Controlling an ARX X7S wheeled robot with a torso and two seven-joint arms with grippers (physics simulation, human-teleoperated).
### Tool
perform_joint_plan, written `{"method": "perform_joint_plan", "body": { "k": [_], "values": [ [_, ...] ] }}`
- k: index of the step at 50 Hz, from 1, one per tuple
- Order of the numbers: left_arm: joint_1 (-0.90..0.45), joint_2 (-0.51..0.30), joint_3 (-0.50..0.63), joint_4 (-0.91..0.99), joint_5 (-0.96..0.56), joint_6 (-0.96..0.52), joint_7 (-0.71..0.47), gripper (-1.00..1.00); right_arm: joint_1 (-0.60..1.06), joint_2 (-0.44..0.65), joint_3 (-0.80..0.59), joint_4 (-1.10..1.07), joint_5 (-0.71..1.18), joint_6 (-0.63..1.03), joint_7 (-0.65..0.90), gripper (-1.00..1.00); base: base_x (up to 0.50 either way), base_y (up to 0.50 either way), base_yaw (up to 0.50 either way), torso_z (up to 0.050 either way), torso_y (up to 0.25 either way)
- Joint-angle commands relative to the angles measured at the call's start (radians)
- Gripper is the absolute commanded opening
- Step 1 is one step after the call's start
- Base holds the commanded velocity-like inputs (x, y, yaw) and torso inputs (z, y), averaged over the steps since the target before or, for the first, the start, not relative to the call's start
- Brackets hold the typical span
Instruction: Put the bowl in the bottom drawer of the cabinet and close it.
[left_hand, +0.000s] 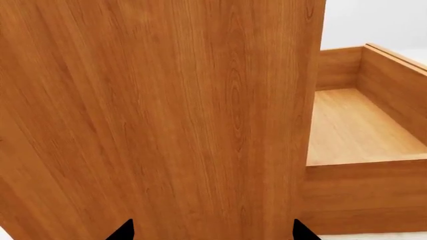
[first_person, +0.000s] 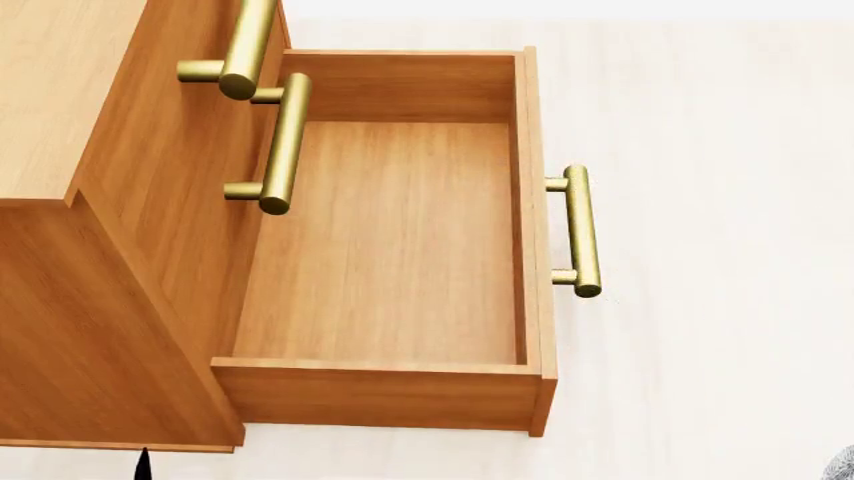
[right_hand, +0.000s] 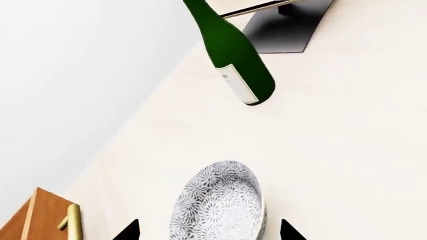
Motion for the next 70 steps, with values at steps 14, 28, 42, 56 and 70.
{"method": "perform_joint_plan", "body": {
  "k": [14, 28, 42, 56, 70],
  "values": [
    [0.003, 0.017, -0.022, -0.002, -0.007, 0.021, 0.032, 1.0, -0.018, -0.063, 0.031, 0.052, 0.064, -0.03, -0.024, 1.0, 0.0, 0.0, 0.0, 0.0, 0.0],
    [0.0, 0.015, -0.02, -0.005, -0.012, 0.024, 0.03, 1.0, 0.129, 0.013, -0.075, 0.316, -0.124, -0.077, -0.108, 1.0, 0.0, 0.0, 0.0, 0.0, 0.0],
    [0.001, 0.011, -0.02, -0.005, -0.015, 0.026, 0.026, 1.0, 0.226, 0.039, -0.16, 0.348, -0.188, -0.079, -0.06, 1.0, 0.0, 0.0, 0.0, 0.0, 0.0],
    [-0.001, 0.009, -0.016, -0.011, -0.016, 0.031, 0.023, 1.0, 0.245, 0.036, -0.189, 0.37, -0.206, -0.092, -0.061, 1.0, 0.0, 0.0, 0.0, 0.0, 0.0],
    [-0.004, 0.007, -0.013, -0.008, -0.02, 0.028, 0.019, 1.0, 0.285, 0.035, -0.22, 0.41, -0.228, -0.11, -0.052, 1.0, 0.0, 0.0, 0.0, 0.0, 0.0]
  ]
}}
